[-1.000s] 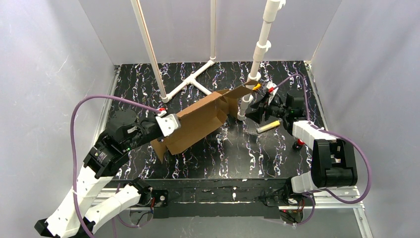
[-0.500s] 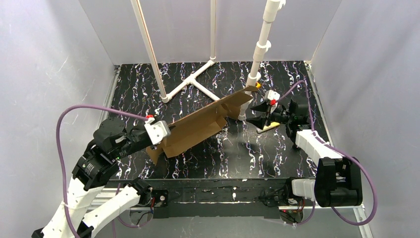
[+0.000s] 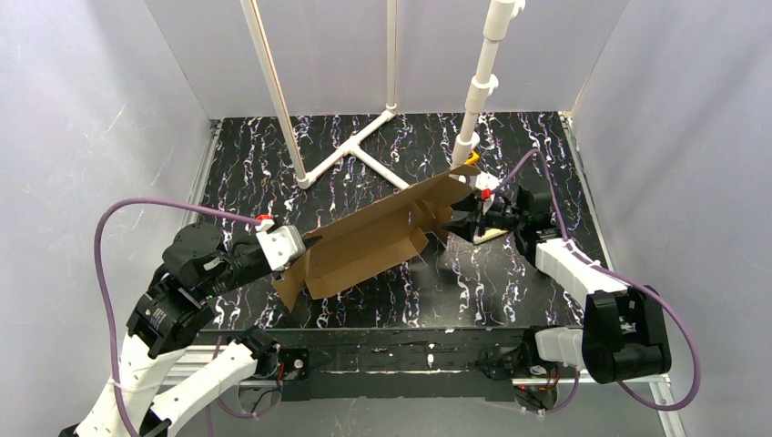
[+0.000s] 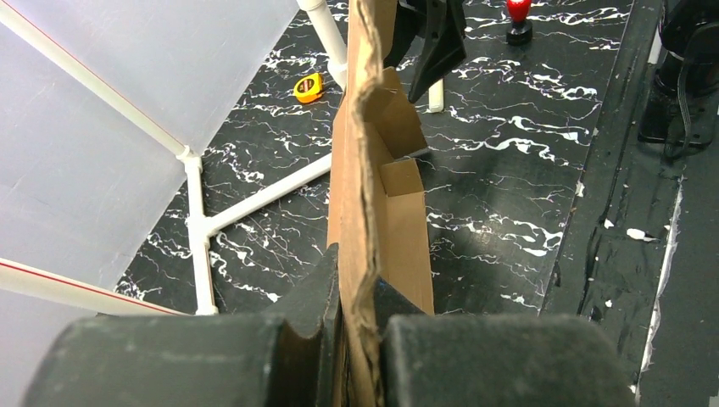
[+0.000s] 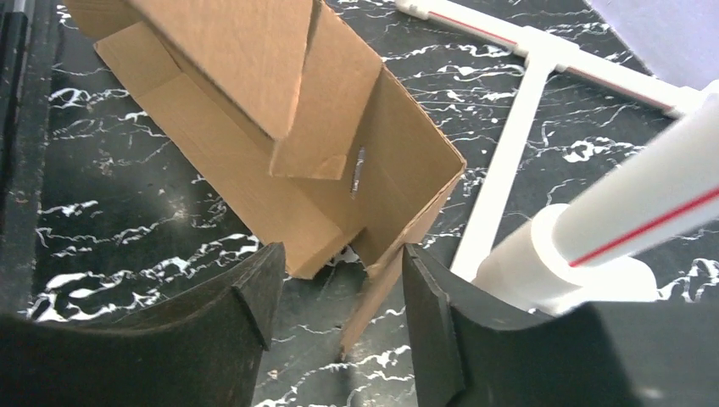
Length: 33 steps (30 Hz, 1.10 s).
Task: Fold the paper box
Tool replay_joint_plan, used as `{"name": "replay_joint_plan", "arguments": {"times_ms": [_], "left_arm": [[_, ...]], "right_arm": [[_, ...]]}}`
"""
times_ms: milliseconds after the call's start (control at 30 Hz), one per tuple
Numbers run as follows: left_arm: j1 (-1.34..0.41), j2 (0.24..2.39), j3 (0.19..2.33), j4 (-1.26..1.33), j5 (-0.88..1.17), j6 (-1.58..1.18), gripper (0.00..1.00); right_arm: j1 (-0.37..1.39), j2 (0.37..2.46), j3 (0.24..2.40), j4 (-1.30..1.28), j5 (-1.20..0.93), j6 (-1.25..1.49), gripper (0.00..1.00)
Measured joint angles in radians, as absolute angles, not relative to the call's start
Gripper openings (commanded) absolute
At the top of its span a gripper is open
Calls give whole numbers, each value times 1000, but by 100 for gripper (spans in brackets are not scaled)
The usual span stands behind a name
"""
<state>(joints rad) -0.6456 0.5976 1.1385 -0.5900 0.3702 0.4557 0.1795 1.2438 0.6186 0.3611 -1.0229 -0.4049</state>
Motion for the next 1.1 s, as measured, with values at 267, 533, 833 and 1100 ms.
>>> {"name": "replay_joint_plan", "arguments": {"times_ms": [267,533,833,1100], "left_arm": [[-646,597,1124,-579,374,448,0],[-646,597,1080,-551,370,434,0],[-646,617,1051,-487,352,390,0],[-646,619,1032,-472,348,368,0]], "right_arm": [[223,1244,619,392,-861,-345,14],[220,1244,619,403,-758,-293,1],[220,1244,605,440,-759,-220,1],[224,1233,579,461,-851,-178,13]]}}
